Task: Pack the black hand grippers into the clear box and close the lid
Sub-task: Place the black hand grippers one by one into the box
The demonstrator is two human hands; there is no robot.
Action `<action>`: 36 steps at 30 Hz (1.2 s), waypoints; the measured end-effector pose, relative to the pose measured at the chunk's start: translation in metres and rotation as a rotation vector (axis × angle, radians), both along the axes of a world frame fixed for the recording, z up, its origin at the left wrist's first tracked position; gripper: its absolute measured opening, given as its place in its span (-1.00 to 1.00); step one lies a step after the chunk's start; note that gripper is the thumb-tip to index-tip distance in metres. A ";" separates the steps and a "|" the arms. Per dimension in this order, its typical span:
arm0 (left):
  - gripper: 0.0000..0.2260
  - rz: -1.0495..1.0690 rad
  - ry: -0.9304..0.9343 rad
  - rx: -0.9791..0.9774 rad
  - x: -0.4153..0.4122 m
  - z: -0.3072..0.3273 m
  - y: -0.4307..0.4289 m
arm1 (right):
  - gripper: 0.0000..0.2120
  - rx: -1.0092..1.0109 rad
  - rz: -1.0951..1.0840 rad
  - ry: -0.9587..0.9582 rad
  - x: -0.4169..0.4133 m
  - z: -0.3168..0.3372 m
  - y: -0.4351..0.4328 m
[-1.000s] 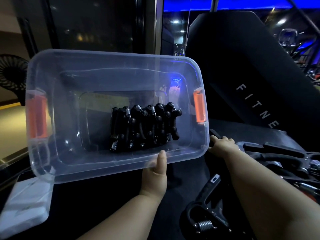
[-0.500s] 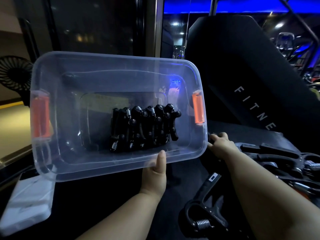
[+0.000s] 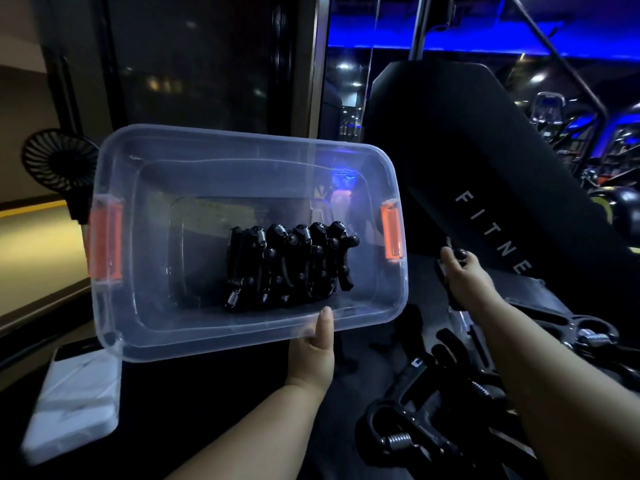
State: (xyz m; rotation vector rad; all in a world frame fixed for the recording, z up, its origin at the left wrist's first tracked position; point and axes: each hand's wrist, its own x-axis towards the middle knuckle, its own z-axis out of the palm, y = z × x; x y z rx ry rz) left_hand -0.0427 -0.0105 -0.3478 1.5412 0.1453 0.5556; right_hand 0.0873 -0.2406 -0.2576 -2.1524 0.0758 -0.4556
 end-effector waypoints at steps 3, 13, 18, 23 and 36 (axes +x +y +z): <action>-0.67 0.005 0.016 -0.002 0.000 0.000 0.001 | -0.61 0.099 0.044 -0.064 -0.026 0.008 0.002; -0.76 -0.117 0.161 -0.278 -0.015 0.011 0.005 | -0.36 0.406 0.097 -0.206 -0.128 0.004 0.025; -0.70 -0.116 0.196 -0.497 -0.028 0.020 0.008 | -0.32 0.446 0.170 -0.131 -0.152 0.001 0.032; -0.77 -0.124 0.195 -0.647 -0.043 0.025 0.020 | -0.27 0.471 0.241 -0.006 -0.172 0.005 0.049; -0.90 -0.209 0.214 -0.662 -0.069 0.042 0.074 | -0.15 0.403 0.339 0.209 -0.202 0.025 0.093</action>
